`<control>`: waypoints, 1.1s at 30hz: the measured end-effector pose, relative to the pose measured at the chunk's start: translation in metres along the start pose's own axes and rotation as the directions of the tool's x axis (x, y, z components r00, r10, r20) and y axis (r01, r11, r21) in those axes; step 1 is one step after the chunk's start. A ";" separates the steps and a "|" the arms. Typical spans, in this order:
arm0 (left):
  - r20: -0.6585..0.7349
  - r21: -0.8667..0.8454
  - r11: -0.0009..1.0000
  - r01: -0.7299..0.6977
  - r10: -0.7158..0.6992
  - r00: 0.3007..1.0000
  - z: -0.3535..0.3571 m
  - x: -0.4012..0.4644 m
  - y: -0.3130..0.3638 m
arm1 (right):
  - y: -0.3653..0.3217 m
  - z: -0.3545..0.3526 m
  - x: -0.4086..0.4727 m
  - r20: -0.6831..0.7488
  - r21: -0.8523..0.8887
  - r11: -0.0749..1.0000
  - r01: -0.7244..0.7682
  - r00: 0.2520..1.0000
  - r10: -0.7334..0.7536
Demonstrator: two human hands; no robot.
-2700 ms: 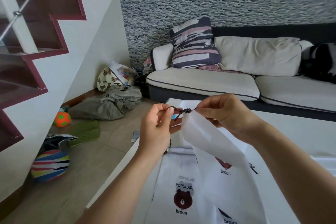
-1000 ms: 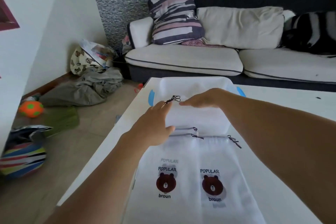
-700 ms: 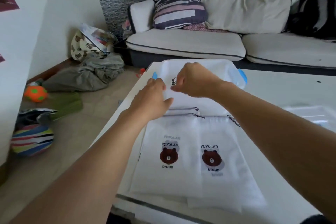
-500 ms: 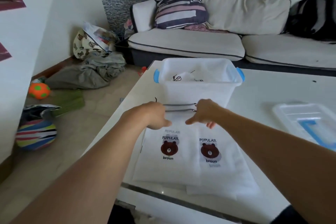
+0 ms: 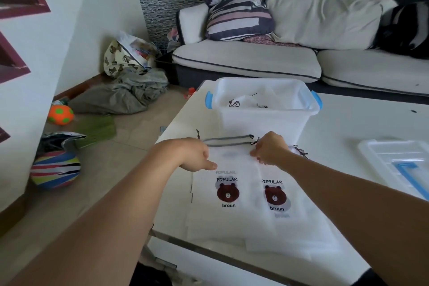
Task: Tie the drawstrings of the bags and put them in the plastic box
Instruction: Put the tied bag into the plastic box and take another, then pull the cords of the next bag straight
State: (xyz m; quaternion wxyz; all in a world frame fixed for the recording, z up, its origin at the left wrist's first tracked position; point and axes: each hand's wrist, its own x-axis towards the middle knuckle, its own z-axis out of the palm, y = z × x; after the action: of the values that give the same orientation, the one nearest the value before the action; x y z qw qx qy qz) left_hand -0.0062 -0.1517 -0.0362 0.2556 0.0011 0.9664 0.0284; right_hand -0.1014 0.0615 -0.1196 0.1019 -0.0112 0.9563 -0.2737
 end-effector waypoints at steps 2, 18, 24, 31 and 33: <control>-0.035 -0.021 1.000 0.006 -0.007 0.999 -0.002 0.001 -0.003 | 0.003 -0.011 0.001 0.067 -0.027 0.999 0.042 0.997 -0.041; -0.102 -0.132 0.991 -0.015 0.002 0.995 0.002 0.012 0.004 | 0.004 0.011 -0.003 -0.030 -0.423 0.866 0.265 0.952 -0.306; -0.285 -0.214 0.976 -0.028 -0.035 0.958 -0.002 0.018 -0.004 | -0.019 -0.029 -0.007 -0.119 -0.253 0.893 0.371 0.904 -0.410; -0.695 -0.606 0.633 -0.482 -0.126 0.708 -0.024 0.006 -0.009 | -0.061 -0.113 -0.050 -0.019 0.678 0.630 0.378 0.866 -0.499; -0.717 -0.652 0.490 -0.579 -0.151 0.680 -0.029 0.002 -0.011 | -0.065 -0.126 -0.054 -0.056 0.746 0.568 0.347 0.883 -0.465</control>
State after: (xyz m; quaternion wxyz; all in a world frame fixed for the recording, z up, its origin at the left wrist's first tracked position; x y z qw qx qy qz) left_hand -0.0223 -0.1641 -0.0129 -0.1675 -0.0009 0.8330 0.5273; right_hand -0.0760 0.0767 0.0294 0.1015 -0.2090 0.7235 -0.6501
